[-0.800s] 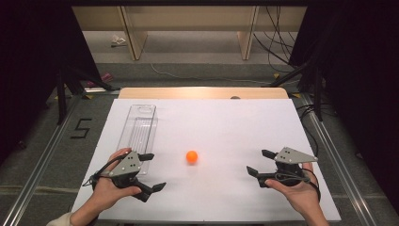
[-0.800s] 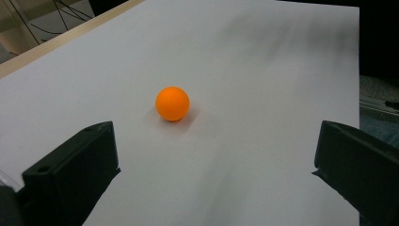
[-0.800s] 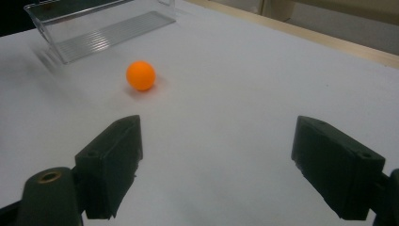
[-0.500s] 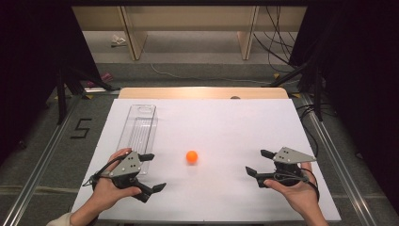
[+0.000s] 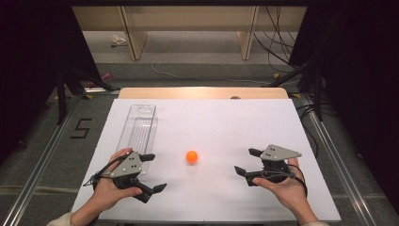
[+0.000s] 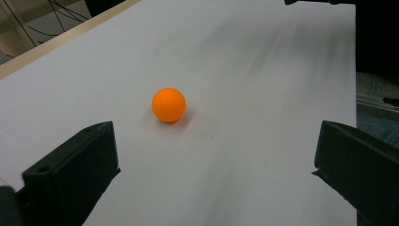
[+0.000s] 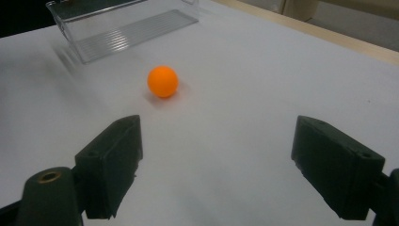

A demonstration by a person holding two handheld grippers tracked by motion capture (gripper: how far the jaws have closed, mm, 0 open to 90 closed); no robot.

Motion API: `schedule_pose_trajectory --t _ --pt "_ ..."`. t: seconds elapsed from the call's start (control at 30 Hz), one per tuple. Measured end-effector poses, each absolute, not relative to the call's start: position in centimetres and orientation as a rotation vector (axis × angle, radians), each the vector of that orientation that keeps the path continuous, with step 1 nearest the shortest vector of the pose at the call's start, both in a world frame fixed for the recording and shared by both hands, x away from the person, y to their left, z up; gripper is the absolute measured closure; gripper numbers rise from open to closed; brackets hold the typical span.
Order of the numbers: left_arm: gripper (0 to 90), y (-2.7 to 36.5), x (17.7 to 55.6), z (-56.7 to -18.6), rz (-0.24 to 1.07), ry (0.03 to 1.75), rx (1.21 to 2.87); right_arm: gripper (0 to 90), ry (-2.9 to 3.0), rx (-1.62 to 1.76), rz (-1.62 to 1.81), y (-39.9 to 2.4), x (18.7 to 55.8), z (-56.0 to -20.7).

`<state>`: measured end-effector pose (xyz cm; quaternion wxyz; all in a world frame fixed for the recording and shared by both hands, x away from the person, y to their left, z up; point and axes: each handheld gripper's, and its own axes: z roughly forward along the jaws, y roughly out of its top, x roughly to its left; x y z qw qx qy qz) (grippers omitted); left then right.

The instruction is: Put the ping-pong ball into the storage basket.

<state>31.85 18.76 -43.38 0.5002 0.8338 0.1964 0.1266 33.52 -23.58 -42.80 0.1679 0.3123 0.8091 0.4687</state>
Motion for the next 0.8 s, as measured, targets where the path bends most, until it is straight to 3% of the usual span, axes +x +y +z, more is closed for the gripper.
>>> schedule_pose_trajectory --t 0.8 --pt "0.0 18.6 31.7 -43.3 0.307 0.461 2.019 17.9 2.375 0.829 1.339 -18.7 36.9 -43.4"
